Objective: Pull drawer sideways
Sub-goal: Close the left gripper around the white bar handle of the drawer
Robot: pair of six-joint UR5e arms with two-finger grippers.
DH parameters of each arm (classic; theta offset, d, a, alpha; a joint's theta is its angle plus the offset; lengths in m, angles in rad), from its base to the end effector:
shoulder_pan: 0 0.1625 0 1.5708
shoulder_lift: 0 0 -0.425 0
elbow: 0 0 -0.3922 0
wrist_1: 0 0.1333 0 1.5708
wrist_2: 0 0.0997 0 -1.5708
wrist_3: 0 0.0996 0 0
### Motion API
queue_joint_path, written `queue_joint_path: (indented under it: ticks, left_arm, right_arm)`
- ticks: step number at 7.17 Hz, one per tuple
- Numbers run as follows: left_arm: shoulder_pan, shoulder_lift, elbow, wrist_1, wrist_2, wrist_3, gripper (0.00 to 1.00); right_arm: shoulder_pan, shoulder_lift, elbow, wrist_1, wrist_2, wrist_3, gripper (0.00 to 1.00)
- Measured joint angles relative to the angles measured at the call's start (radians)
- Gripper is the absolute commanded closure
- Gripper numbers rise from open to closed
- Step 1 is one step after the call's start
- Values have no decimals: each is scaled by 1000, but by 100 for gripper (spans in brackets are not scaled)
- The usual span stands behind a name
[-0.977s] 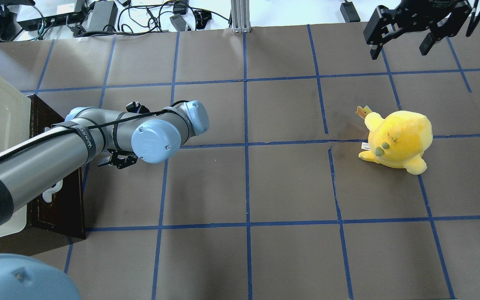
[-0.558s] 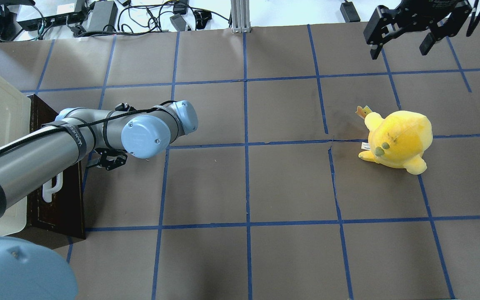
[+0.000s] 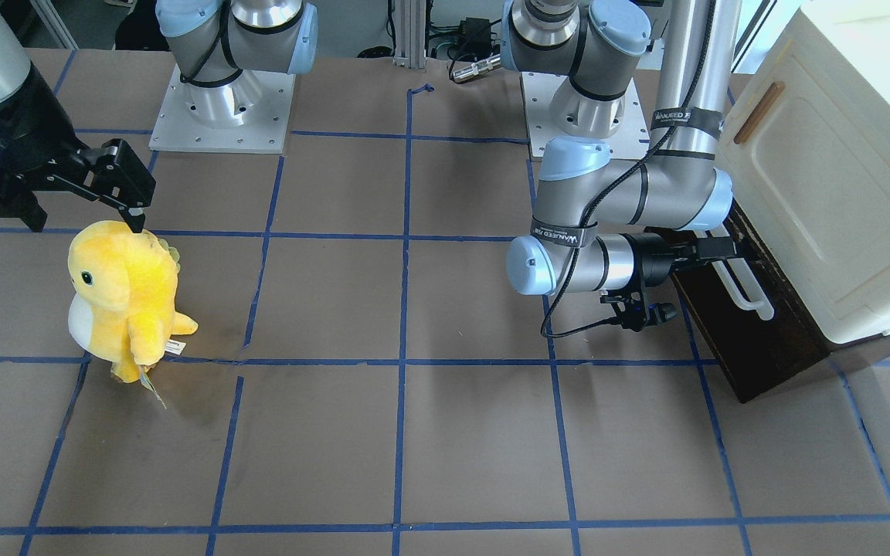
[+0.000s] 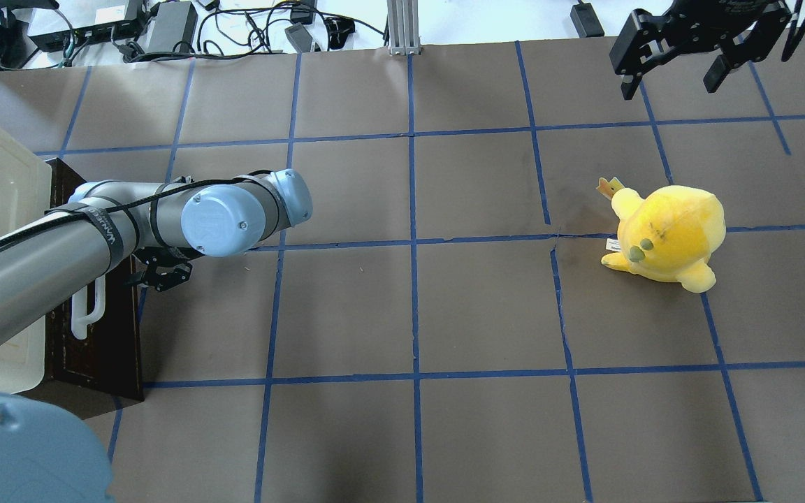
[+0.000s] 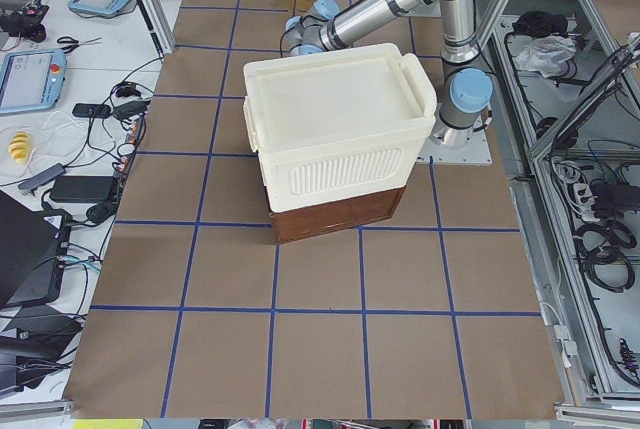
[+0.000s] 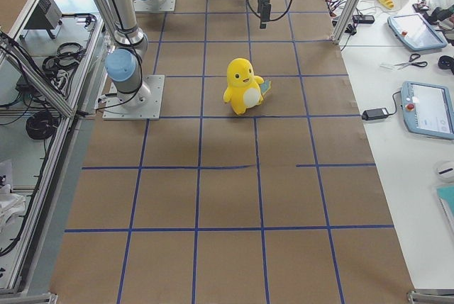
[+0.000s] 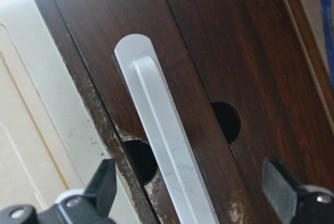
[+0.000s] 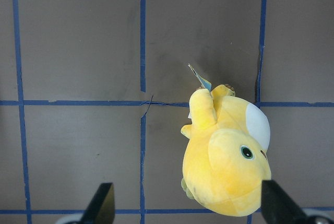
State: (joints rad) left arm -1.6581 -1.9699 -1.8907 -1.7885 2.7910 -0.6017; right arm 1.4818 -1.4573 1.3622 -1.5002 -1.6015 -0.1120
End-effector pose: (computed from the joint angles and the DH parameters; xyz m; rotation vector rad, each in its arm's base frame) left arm -0.0825 -0.4864 0.1952 0.1482 1.7876 0.4060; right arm 0.0817 -0.5501 0.5249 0.0352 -3.1082 0.0331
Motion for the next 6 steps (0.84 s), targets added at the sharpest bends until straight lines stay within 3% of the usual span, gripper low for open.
queue_joint_path:
  ticks: [1,2,4,6]
  left_arm:
    - [8,0,-2,-24,6,-29,26]
    - [13,-1,-1,-42,18,-40,50]
    - [15,-10,6,-54,27,-42,56]
    - [9,-21,12,-53,23,-39,56]
  right_arm:
    - [0,0,0,0,0,0,0]
    - [0,0,0,0,0,0,0]
    - [0,0,0,0,0,0,0]
    - [0,0,0,0,0,0,0]
